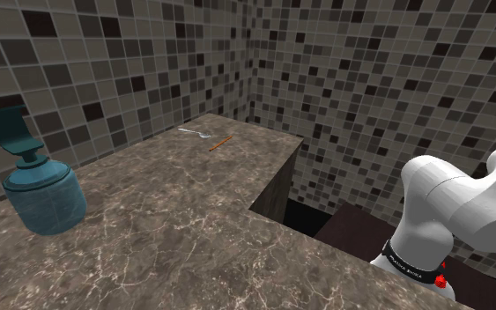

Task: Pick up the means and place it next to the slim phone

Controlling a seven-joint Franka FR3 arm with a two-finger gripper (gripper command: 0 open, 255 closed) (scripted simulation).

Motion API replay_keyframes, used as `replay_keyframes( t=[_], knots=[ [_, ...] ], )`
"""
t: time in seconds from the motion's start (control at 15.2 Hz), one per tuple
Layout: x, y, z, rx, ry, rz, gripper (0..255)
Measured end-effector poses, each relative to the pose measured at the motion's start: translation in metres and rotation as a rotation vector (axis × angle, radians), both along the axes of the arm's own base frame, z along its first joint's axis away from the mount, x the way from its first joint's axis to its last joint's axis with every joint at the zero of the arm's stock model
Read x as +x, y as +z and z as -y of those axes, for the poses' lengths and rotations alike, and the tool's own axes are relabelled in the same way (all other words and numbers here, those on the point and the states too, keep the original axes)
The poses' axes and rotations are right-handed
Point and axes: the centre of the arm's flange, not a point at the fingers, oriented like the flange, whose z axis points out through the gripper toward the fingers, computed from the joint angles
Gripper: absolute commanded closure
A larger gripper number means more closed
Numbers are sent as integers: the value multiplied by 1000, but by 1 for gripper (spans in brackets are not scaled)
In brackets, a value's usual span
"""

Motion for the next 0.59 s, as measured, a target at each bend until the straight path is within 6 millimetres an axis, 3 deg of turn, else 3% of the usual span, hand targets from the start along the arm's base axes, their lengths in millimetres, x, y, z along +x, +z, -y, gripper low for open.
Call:
replay_keyframes(
  t=[0.2, 0.53, 0.59],
  knots=[
    [0, -11, 1, 0, 0, 0, 255],
    [1, -13, 0, 0, 0, 0, 255],
    [1, -13, 0, 0, 0, 0, 0]
  ],
)
